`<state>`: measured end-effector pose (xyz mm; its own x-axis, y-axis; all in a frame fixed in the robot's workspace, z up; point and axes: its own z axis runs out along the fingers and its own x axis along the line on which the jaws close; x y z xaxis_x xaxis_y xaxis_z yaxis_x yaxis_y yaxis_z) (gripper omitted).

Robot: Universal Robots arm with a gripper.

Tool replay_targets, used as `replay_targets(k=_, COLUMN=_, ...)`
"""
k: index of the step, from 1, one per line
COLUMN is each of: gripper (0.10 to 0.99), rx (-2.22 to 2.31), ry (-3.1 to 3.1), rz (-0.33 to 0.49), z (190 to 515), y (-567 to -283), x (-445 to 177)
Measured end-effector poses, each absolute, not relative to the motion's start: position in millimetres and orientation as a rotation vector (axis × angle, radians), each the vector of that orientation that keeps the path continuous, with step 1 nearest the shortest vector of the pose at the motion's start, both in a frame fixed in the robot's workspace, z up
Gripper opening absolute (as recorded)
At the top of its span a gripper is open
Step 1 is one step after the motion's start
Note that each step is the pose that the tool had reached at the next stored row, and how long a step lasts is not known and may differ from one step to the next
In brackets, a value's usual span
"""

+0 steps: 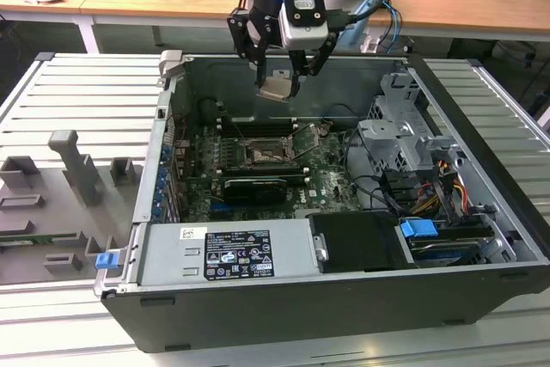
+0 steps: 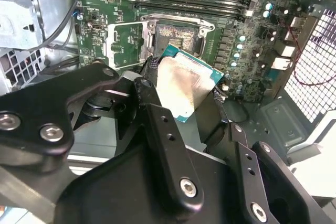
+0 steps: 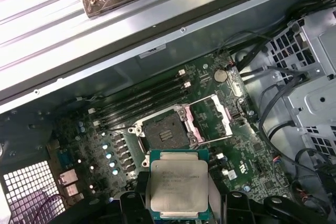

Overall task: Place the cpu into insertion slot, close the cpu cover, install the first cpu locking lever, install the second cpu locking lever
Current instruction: 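Place the cpu into insertion slot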

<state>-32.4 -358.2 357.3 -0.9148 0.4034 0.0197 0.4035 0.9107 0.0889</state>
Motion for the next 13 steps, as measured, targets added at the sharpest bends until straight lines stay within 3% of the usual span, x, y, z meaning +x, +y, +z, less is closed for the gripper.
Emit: replay_targets(k=13, gripper=0.529, rx=-0.753, ry=-3.049, rz=-0.143, z=356.1, y=-358.2, x=-32.4)
